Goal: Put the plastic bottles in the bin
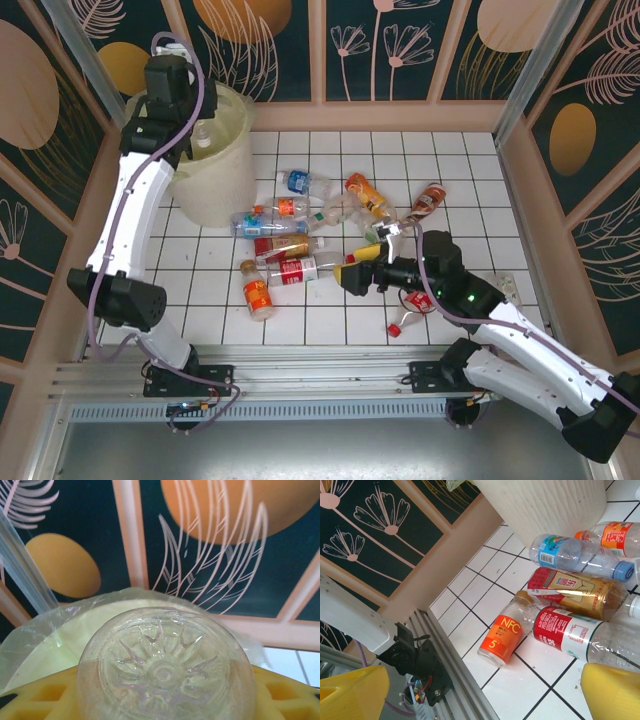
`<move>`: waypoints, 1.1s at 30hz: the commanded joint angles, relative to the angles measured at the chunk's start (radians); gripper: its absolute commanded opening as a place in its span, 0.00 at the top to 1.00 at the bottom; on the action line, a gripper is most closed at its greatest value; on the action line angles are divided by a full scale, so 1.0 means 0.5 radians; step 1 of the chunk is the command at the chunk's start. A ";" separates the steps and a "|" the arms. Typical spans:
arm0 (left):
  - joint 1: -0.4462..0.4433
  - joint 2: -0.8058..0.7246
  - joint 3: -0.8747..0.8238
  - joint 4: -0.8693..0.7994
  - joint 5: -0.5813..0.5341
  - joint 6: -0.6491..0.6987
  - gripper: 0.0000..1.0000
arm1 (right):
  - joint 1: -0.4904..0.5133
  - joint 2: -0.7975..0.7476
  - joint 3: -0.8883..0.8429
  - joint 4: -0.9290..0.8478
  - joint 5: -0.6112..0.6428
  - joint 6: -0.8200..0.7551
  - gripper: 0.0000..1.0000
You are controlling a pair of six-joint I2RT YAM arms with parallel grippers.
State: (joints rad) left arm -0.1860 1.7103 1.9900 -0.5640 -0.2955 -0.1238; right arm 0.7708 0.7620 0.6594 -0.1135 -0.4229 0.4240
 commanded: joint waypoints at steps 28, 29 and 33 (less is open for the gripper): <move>0.245 0.629 -0.093 -0.117 0.376 -0.065 0.50 | 0.038 0.007 -0.013 -0.049 0.103 0.017 0.01; 0.253 0.644 -0.087 -0.122 0.386 -0.068 0.50 | 0.036 0.007 -0.011 -0.052 0.106 0.018 0.01; 0.260 0.685 -0.093 -0.130 0.416 -0.071 0.47 | 0.037 0.006 -0.012 -0.061 0.119 0.017 0.01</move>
State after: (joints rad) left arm -0.0669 2.0312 1.9427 -0.6094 -0.1104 -0.1509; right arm 0.7811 0.7666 0.6586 -0.1329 -0.3820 0.4252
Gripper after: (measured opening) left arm 0.565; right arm 0.991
